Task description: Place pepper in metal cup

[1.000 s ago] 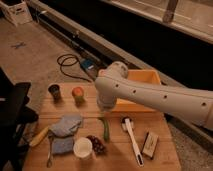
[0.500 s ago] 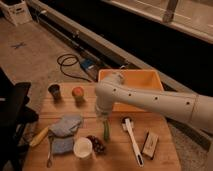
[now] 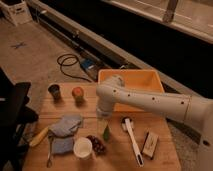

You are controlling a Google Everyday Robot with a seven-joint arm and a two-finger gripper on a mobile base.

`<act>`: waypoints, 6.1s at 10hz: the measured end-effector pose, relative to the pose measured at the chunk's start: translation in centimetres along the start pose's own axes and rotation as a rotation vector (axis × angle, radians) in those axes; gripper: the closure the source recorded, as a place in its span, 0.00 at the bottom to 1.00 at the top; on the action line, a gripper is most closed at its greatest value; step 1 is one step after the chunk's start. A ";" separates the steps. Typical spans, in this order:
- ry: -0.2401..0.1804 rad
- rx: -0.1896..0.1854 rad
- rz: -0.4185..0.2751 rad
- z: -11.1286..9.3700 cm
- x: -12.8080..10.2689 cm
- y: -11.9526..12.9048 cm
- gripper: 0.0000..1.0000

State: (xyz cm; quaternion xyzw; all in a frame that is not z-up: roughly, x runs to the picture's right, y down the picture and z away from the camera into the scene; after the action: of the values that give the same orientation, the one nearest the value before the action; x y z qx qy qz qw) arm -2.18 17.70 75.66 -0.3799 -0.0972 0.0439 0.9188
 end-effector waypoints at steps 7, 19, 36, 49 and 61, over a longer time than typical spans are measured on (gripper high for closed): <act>0.024 -0.046 0.119 2.9 3.2 -1.4 0.20; 0.060 -0.087 0.343 7.0 4.8 -3.0 0.59; -0.249 0.262 0.011 -7.8 -7.9 -10.0 1.00; -0.351 0.319 -0.113 -10.2 -15.6 -16.8 1.00; -0.762 0.203 -0.280 -6.1 -27.0 -22.9 1.00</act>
State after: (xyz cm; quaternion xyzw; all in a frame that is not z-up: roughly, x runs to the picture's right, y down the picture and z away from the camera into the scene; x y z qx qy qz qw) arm -27.15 -6.86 83.72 -0.2273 -0.4760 0.0652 0.8470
